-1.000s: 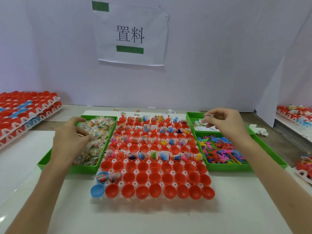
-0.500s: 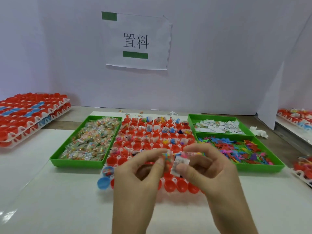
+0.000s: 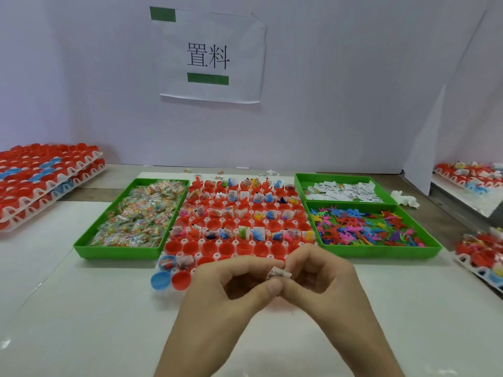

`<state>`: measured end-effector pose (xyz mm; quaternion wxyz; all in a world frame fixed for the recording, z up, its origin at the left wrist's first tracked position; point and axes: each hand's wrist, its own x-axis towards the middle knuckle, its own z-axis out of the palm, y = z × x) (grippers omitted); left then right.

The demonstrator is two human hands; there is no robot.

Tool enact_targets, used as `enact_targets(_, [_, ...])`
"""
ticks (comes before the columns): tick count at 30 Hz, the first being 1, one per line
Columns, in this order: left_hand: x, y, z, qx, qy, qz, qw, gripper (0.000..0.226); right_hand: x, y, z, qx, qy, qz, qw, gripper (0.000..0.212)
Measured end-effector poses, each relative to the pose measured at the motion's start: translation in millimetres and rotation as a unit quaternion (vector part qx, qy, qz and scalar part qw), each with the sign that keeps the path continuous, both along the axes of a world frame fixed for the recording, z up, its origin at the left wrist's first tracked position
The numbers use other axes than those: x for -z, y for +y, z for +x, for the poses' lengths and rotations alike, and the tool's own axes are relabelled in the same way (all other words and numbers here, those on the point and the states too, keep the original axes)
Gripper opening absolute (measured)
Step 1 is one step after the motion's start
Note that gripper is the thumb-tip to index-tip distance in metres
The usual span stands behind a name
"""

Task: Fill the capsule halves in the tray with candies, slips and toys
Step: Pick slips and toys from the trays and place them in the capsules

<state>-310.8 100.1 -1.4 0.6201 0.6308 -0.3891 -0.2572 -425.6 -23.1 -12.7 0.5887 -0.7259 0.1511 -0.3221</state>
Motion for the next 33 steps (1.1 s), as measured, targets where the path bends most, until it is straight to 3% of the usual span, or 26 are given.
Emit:
enact_targets(5, [4,5,6,0.052,0.02,0.047,0.997,0.018,0,-10,-12,-0.081,0.051,-0.008,0.995,0.025])
enact_targets(8, [9,1,5,0.014,0.006,0.051,0.999,0.017,-2,-13,-15,-0.084,0.047,-0.009,0.995,0.021])
enact_targets(10, [12,-2,4,-0.02,-0.005,0.059,0.998,0.025,1,-27,-15,-0.014,0.025,-0.031,0.999,0.019])
enact_targets(12, [14,-4,4,-0.031,-0.01,0.063,0.997,0.028,4,-55,-14,0.117,0.025,-0.081,0.99,0.009])
enact_targets(16, [18,-9,5,-0.029,0.004,0.067,0.997,0.027,12,-134,-12,0.292,0.169,-0.2,0.92,0.016])
enact_targets(21, [20,-12,7,-0.042,0.026,0.056,0.997,0.029,22,-193,-11,0.231,0.376,-0.177,0.88,0.012])
enact_targets(33, [21,-13,8,-0.049,0.024,0.047,0.997,0.026,31,-202,-6,0.279,0.262,-0.175,0.907,0.015])
